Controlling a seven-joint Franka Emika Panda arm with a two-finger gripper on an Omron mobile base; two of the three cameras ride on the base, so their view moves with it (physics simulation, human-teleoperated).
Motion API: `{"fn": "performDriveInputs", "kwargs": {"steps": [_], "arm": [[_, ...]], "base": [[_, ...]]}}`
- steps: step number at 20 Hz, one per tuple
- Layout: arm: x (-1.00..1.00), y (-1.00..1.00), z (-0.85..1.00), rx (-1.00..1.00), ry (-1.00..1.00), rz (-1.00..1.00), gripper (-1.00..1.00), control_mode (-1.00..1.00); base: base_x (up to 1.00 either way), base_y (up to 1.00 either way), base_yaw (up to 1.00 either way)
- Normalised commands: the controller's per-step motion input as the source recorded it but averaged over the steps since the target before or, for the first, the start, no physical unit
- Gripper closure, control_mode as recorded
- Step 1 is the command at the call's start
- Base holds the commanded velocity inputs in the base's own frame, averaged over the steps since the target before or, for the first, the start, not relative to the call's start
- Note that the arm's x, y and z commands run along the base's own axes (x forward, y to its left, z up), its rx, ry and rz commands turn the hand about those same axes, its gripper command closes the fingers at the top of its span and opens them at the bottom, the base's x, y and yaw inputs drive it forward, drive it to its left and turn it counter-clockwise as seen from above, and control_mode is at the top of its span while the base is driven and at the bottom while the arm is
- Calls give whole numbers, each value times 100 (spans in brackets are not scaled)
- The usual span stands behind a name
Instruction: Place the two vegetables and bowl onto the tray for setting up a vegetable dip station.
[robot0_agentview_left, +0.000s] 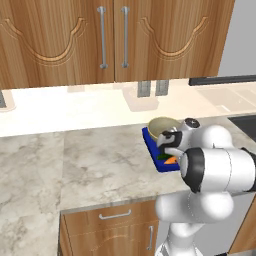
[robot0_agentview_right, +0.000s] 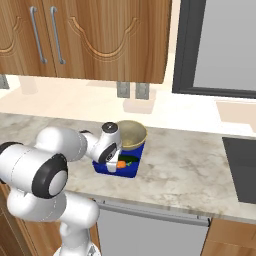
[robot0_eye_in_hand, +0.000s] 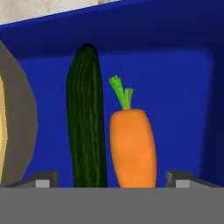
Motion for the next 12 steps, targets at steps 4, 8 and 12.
{"fn": "performDriveInputs", "kwargs": {"steps": [4,8,12], "arm": [[-17,-1,26,12,-1,-1,-100,-100],[-15,0,33,9,0,0,-100,-100],[-9,0,32,2,9,-2,-100,-100]], "base": [[0,0,0],[0,0,0],[0,0,0]]}}
